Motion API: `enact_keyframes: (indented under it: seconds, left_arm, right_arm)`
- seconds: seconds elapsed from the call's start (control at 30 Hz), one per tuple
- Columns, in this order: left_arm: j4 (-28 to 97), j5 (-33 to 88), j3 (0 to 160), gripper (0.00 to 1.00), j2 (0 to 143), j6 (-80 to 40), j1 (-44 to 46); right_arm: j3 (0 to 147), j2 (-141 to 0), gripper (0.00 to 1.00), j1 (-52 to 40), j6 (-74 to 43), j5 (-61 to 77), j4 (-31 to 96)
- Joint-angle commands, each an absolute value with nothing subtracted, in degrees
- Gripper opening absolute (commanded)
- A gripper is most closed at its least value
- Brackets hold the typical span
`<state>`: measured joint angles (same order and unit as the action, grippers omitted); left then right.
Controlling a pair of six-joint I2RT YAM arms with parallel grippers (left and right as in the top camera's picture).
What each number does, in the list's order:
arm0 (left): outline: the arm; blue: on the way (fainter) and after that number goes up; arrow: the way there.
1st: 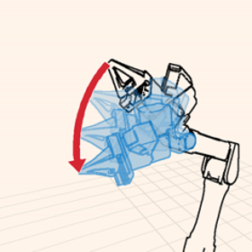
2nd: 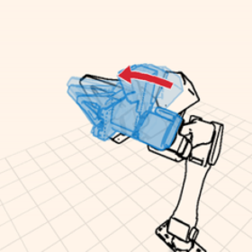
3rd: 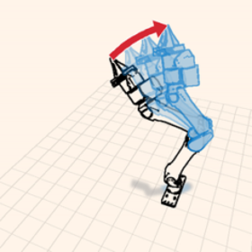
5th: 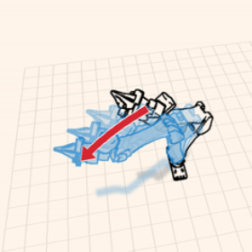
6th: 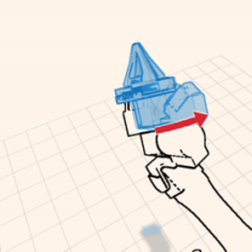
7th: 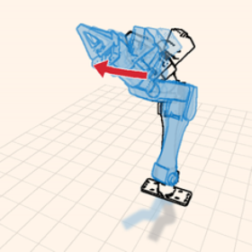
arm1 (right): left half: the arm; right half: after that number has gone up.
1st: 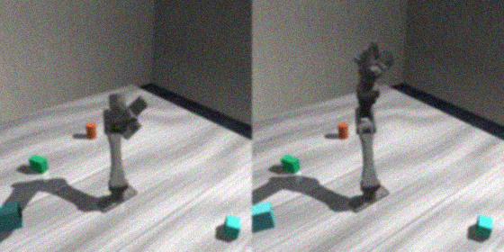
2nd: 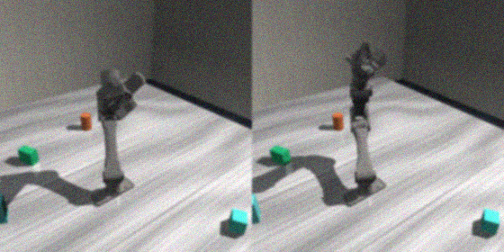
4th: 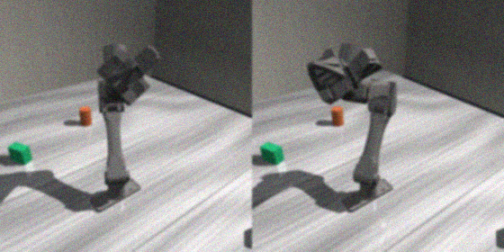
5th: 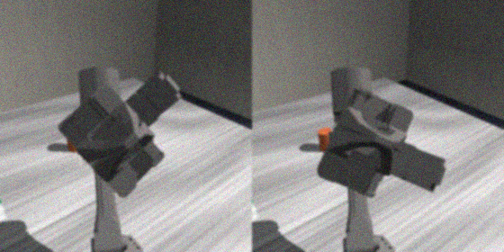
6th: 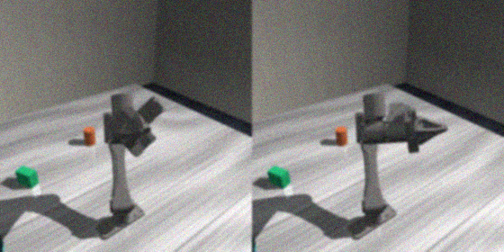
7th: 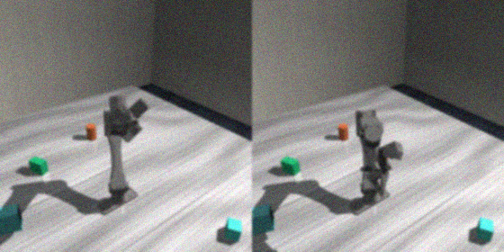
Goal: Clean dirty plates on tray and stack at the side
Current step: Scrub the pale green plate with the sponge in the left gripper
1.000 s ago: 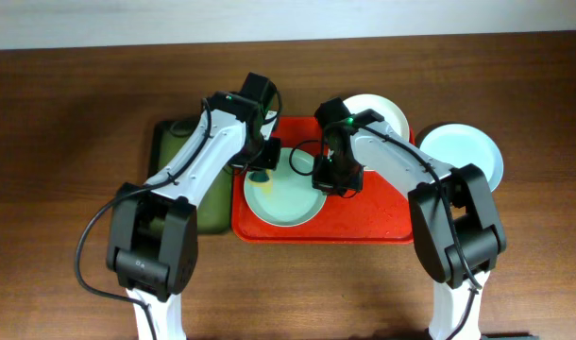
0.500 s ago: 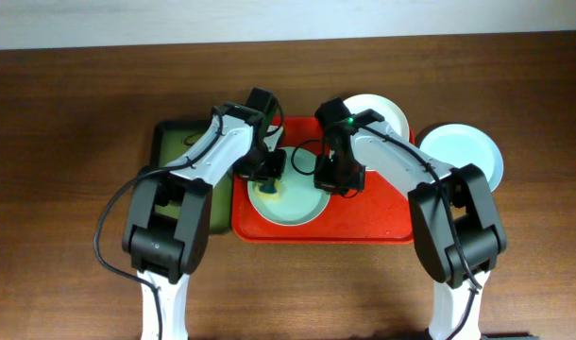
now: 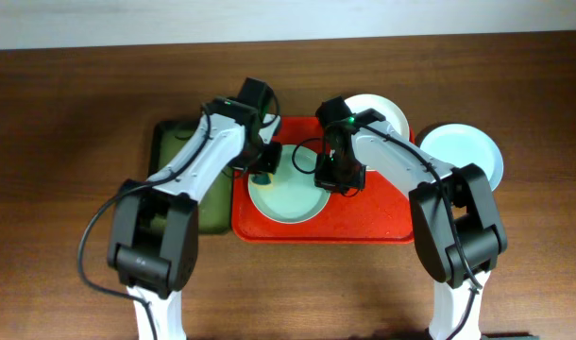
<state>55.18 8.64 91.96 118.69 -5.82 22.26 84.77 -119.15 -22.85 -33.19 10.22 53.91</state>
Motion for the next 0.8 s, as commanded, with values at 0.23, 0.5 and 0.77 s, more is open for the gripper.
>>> enact_keyframes:
  seconds: [0.23,0.5,0.77]
  left_arm:
    - [54.5,43.5,93.5,0.00,130.0,-0.8,24.7]
    - [60.1,4.5,101.0,0.00,123.2,-6.5,24.0]
    - [48.1,9.6,86.2,0.00,123.2,-13.5,26.5]
  right_arm:
    - [84.4,-118.7,0.04,-22.9,-33.5,9.6,53.9]
    - [84.4,-118.7,0.04,-22.9,-33.5,9.6,53.9]
    - [84.4,-118.7,0.05,-22.9,-33.5,9.6,53.9]
